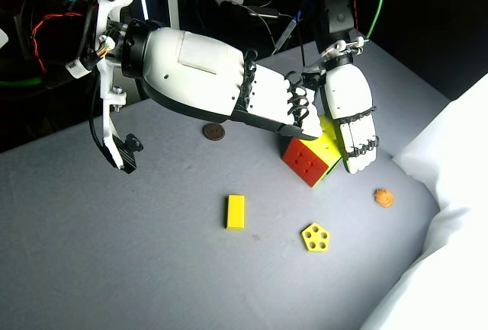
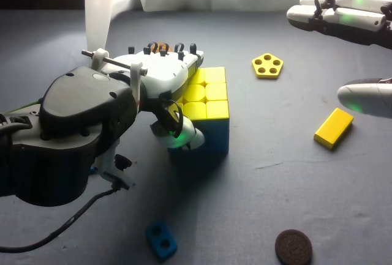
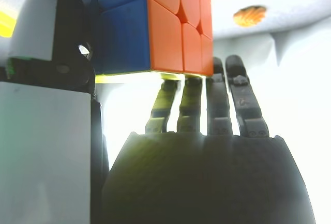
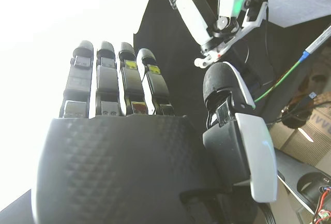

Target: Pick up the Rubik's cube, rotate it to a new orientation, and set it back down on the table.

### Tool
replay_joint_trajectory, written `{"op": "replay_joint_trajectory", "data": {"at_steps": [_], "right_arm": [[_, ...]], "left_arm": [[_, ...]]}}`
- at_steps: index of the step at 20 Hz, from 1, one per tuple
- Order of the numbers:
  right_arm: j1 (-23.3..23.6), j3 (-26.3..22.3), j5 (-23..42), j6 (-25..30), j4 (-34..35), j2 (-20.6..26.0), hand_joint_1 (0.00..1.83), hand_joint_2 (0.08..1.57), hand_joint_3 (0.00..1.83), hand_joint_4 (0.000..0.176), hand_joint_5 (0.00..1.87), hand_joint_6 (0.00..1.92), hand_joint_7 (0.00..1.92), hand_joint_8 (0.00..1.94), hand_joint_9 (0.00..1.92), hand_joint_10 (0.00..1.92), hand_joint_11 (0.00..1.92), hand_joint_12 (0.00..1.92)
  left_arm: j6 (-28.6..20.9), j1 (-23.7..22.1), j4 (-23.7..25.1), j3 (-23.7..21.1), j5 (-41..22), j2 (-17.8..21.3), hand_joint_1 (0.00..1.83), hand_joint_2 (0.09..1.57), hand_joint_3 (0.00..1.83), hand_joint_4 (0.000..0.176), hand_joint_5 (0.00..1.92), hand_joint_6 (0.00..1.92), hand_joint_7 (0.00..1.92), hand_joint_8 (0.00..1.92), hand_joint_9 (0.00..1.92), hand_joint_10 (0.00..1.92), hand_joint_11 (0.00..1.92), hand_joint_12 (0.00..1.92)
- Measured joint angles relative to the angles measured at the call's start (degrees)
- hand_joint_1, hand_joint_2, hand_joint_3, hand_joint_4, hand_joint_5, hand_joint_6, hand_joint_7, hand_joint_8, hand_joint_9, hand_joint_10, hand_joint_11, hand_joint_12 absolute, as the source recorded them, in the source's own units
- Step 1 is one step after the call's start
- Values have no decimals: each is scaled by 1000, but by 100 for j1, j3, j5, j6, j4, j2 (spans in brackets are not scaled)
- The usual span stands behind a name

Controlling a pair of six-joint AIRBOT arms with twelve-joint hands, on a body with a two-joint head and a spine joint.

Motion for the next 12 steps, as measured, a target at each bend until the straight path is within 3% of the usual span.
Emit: {"op": "replay_joint_trajectory", "data": {"at_steps": [4,5,6,7,8,9,10,11,12], "right_arm": [[0,0,0,0,0,0,0,1391,6,0,50,13,67,12,53,16,26,15],[0,0,0,2,0,0,0,1390,6,0,50,13,64,10,45,12,7,8],[0,0,0,2,0,0,0,1393,6,0,37,6,49,3,25,3,0,0],[0,0,0,2,0,0,0,1396,7,0,42,8,58,6,40,9,0,0],[0,-2,2,0,0,0,0,1398,8,0,29,3,44,0,29,4,0,0],[0,-4,13,0,0,0,0,1397,7,0,36,5,48,3,35,7,0,0],[0,-4,-2,0,0,0,0,1393,5,0,37,6,54,6,38,8,0,0],[0,-4,-2,2,0,0,0,1393,5,0,27,1,51,4,36,7,0,0],[0,-4,0,0,0,0,0,1393,4,0,24,0,50,3,37,7,0,0]], "left_arm": [[0,0,0,-2,-4,0,827,1107,0,0,18,4,70,11,102,15,0,373],[7,0,7,-2,-7,0,836,1149,1,0,159,17,250,6,235,23,0,583],[9,0,11,-2,-22,0,939,1228,2,0,393,60,577,126,545,162,7,1079],[20,0,83,-2,-24,0,1029,1185,11,0,496,49,521,403,482,471,1,1250],[33,-31,125,0,-26,0,1025,1228,1,0,536,117,315,893,300,921,4,1380],[-15,-31,85,0,-39,0,997,1253,1,0,412,569,243,1148,232,1127,5,1430],[-13,-31,59,0,-35,0,975,1320,8,0,540,1378,246,1279,228,1288,19,1550],[-33,-28,17,0,-28,-2,1015,1381,3,0,499,1577,452,1690,224,1408,23,1645],[-24,-28,15,0,-33,0,1025,1398,1,0,476,1614,497,1794,226,1459,20,1692]]}}
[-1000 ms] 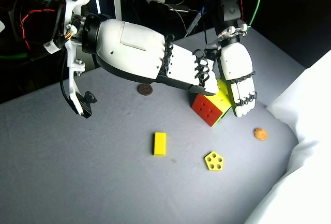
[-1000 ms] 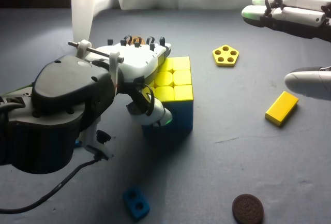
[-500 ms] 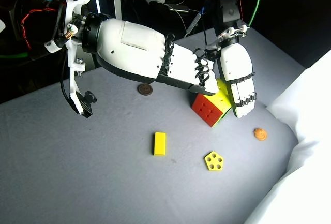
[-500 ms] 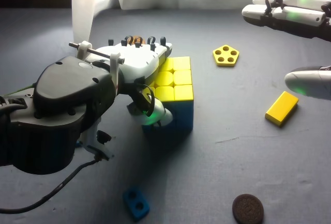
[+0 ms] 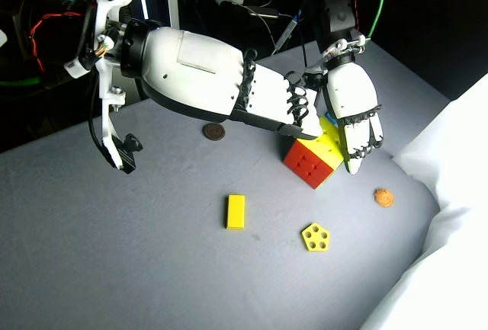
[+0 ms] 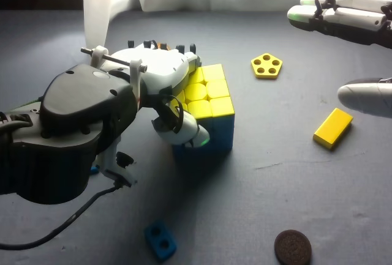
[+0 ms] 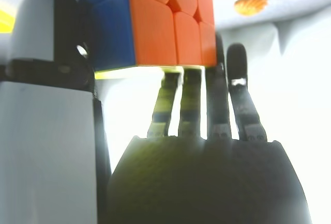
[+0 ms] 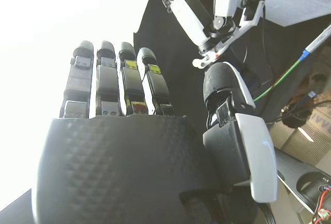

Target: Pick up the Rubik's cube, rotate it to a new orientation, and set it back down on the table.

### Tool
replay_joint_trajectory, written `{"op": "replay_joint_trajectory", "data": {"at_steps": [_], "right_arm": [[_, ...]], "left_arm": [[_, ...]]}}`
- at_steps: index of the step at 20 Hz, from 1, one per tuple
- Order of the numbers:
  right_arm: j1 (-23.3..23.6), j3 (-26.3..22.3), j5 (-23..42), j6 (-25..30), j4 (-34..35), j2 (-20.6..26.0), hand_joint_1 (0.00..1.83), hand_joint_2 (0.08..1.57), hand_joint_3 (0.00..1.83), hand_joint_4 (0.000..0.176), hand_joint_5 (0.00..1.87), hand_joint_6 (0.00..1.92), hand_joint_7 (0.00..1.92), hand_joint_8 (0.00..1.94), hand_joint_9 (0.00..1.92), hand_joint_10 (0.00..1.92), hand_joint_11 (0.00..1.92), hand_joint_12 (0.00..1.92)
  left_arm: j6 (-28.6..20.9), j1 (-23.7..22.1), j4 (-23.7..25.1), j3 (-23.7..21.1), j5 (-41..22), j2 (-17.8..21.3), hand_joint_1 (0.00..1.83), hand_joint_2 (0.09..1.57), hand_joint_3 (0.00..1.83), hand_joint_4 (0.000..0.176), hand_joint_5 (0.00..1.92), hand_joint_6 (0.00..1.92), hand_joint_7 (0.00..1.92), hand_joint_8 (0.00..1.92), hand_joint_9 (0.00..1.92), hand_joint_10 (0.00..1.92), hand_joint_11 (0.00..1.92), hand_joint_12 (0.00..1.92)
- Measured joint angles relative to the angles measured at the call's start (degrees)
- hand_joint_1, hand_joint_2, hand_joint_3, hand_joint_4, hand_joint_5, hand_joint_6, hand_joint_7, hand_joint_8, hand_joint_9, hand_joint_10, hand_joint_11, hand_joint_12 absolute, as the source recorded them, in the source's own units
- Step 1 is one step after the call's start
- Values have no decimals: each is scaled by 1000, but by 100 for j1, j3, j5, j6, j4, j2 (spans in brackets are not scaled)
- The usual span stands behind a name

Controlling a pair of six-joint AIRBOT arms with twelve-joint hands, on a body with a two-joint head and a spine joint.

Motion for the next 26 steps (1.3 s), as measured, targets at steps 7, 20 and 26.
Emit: {"op": "replay_joint_trajectory", "data": {"at_steps": [7,20,26], "right_arm": [[-306,0,234,-245,0,0,0,1394,4,0,35,4,59,4,50,10,15,7],[7,0,179,-63,33,210,0,1385,0,0,51,13,73,10,41,4,0,0],[376,0,-247,710,-459,317,0,1384,0,0,54,11,72,6,35,1,2,1]], "left_arm": [[85,-127,-39,-55,-24,0,1038,1395,2,0,458,1623,538,1796,259,1482,41,1721],[197,-813,-542,-761,271,437,1068,1249,0,0,276,1075,273,1316,248,1302,9,1595],[214,-1051,-649,-955,341,514,1085,1222,0,0,346,937,326,1189,296,1235,32,1572]]}}
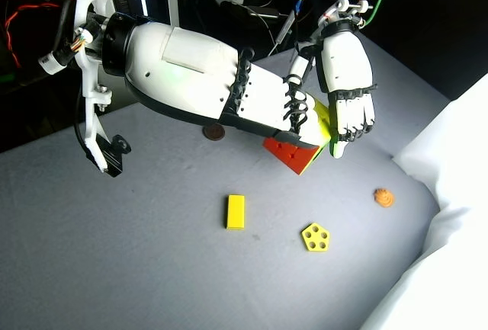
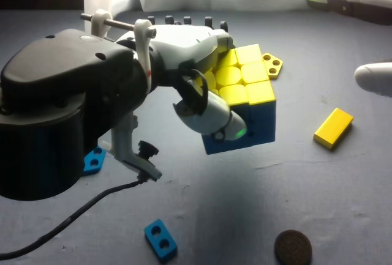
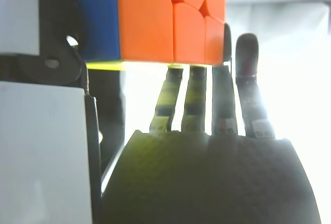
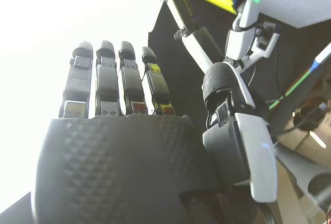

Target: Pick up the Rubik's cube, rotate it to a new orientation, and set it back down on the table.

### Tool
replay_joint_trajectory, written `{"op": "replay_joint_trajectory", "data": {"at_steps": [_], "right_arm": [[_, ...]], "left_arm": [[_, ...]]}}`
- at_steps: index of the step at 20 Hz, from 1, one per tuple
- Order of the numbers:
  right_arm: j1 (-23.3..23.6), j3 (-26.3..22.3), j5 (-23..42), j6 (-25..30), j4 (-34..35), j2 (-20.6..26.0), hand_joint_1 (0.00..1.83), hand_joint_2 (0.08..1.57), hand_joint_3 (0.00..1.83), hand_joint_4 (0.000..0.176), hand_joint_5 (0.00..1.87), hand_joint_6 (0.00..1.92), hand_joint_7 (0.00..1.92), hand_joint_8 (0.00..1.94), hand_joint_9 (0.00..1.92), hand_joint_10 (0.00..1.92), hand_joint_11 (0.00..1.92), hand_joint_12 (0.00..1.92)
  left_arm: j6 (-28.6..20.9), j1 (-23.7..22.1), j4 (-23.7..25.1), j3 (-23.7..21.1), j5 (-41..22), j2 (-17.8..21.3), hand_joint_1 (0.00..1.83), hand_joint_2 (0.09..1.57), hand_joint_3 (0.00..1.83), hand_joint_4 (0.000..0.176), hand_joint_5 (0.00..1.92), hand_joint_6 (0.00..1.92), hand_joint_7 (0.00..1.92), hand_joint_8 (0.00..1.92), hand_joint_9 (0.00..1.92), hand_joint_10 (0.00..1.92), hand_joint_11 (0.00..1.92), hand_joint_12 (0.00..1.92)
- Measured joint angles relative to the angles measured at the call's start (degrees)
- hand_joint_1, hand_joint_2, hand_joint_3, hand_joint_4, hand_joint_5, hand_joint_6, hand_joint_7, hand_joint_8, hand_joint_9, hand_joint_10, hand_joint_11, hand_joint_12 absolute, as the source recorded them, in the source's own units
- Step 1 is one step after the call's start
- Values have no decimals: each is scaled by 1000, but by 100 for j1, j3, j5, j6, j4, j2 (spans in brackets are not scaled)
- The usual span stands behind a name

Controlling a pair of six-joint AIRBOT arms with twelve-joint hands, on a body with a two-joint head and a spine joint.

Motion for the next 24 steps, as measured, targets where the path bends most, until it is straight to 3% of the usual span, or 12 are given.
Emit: {"op": "replay_joint_trajectory", "data": {"at_steps": [2,4,5,6,8,9,10,11,12,14,18,24], "right_arm": [[35,0,-31,306,-372,0,0,1382,0,0,45,7,62,3,36,3,0,0],[35,0,-42,595,-822,17,0,1384,0,0,49,8,67,5,42,6,0,0],[35,-17,-74,614,-876,17,0,1365,4,0,146,14,288,32,229,134,6,553],[35,-26,-175,621,-994,17,0,1362,3,0,163,12,322,26,255,164,0,766],[35,-48,-280,621,-1056,17,0,1362,3,0,163,12,322,26,255,164,0,766],[35,-96,-374,621,-1067,17,0,1359,1,0,202,13,592,225,379,930,0,1481],[35,-142,-424,621,-1095,17,0,1349,0,0,148,11,385,1202,279,1702,134,1903],[35,-192,-439,619,-1130,17,0,1345,0,0,128,4,349,1408,269,1845,138,1920],[35,-227,-439,614,-1132,13,0,1346,0,0,121,1,348,1470,273,1897,162,1921],[35,-278,-459,590,-1132,-68,0,1349,1,0,134,6,423,1541,386,1920,297,1921],[35,-358,-551,546,-1130,-109,0,1349,0,0,136,5,474,1589,452,1921,298,1921],[35,-380,-844,330,-1034,-400,0,1353,0,0,117,7,407,1634,420,1921,274,1921]], "left_arm": [[-13,-52,11,-63,22,0,1124,1249,0,0,325,1026,325,1360,256,1311,16,1598],[-13,-55,-63,-79,39,0,1105,1232,0,0,305,1034,286,1297,256,1316,28,1591],[-11,-59,-72,-101,13,2,1079,1241,0,0,281,1033,260,1290,245,1342,17,1599],[-11,-114,-96,-118,15,33,1078,1241,0,0,279,1036,258,1294,245,1348,16,1601],[-11,-118,-85,-118,9,35,1078,1241,0,0,279,1036,258,1294,245,1348,16,1601],[-7,-118,-81,-118,0,35,1102,1209,0,0,300,1030,276,1285,251,1328,20,1596],[-9,-118,-98,-118,15,35,1071,1232,3,0,298,1010,265,1269,235,1324,5,1595],[-9,-118,-96,-118,22,35,1229,1336,4,0,291,1064,529,1649,239,1343,0,1625],[-7,-122,-96,-118,22,35,1097,1273,0,0,288,1047,304,1393,231,1340,0,1608],[-9,-138,-103,-118,20,35,1071,1252,0,0,298,1013,261,1280,231,1313,0,1576],[-9,-160,-92,-118,17,35,1150,1226,0,0,339,980,344,1324,272,1280,24,1582],[-7,-184,-96,-118,9,35,1052,1240,2,0,306,1000,275,1237,253,1274,19,1568]]}}
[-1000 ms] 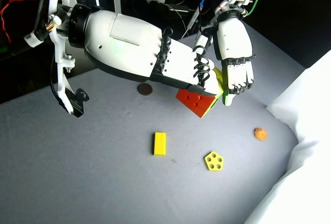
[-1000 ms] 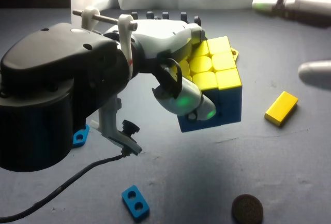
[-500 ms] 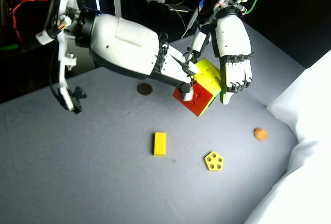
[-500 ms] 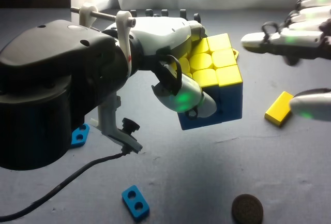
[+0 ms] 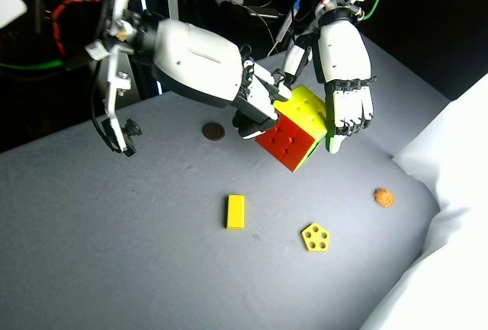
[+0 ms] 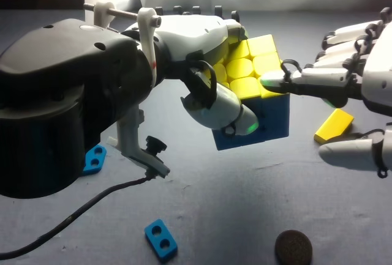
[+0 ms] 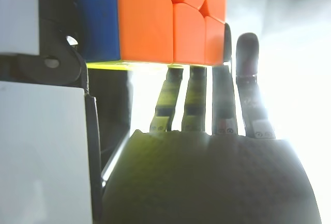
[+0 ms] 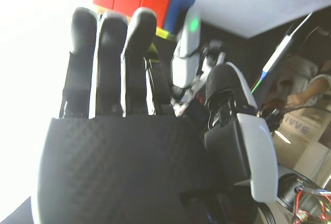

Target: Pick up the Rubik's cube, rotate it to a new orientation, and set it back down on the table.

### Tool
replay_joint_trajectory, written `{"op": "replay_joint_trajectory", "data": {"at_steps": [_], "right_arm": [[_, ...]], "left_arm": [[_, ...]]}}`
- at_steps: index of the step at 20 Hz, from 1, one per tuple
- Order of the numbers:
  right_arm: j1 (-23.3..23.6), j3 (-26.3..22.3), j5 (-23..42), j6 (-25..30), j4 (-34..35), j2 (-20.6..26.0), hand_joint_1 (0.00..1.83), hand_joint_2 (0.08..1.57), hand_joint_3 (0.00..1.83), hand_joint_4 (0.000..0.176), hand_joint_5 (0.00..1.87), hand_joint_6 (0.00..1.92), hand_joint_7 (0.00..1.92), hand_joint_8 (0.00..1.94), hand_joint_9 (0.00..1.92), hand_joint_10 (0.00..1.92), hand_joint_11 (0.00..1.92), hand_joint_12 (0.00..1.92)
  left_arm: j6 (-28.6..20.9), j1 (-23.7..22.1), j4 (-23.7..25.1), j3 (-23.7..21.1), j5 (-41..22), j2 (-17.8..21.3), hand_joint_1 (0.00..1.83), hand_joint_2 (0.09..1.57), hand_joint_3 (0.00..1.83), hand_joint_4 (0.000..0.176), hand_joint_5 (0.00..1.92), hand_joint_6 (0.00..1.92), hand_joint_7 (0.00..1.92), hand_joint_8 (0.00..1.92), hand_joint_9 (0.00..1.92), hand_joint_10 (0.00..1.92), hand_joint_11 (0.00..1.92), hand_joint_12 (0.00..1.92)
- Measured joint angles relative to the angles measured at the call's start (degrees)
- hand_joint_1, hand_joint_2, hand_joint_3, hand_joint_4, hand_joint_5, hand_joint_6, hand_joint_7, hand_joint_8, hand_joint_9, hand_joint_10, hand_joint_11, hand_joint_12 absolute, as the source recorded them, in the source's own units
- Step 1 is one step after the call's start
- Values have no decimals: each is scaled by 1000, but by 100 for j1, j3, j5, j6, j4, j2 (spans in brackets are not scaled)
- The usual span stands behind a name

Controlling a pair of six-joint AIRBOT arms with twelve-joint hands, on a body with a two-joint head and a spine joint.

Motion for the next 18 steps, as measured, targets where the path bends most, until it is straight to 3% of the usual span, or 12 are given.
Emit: {"op": "replay_joint_trajectory", "data": {"at_steps": [4,12,13,14,15,18], "right_arm": [[0,2,-15,-896,837,-90,0,1358,1,0,114,2,417,1697,430,1921,308,1921],[0,2,-304,-933,841,-153,0,1366,2,0,100,4,417,1680,409,1921,271,1921],[-2,2,-330,-938,844,-153,0,1366,1,0,113,9,435,1682,419,1921,285,1921],[-2,2,-334,-973,855,-153,0,1361,0,0,109,6,427,1690,430,1921,301,1921],[-2,2,-330,-1010,857,-153,0,1359,0,0,105,3,420,1704,431,1921,312,1921],[-33,2,-337,-1027,859,-177,0,1365,1,0,96,4,416,1704,437,1921,308,1921]], "left_arm": [[-2,0,2,0,4,0,1069,1240,0,0,297,1025,271,1262,253,1293,15,1566],[0,0,2,48,9,0,1055,1238,0,0,290,1050,268,1276,242,1318,15,1581],[0,0,0,48,9,0,957,1336,10,0,483,1522,256,1313,237,1353,21,1615],[11,0,2,48,4,0,1020,1279,0,0,294,1252,257,1308,236,1341,21,1580],[15,0,0,48,7,0,1069,1244,0,0,302,1105,283,1276,251,1317,23,1575],[37,0,2,48,7,0,1015,1261,1,0,275,1040,250,1263,231,1312,2,1587]]}}
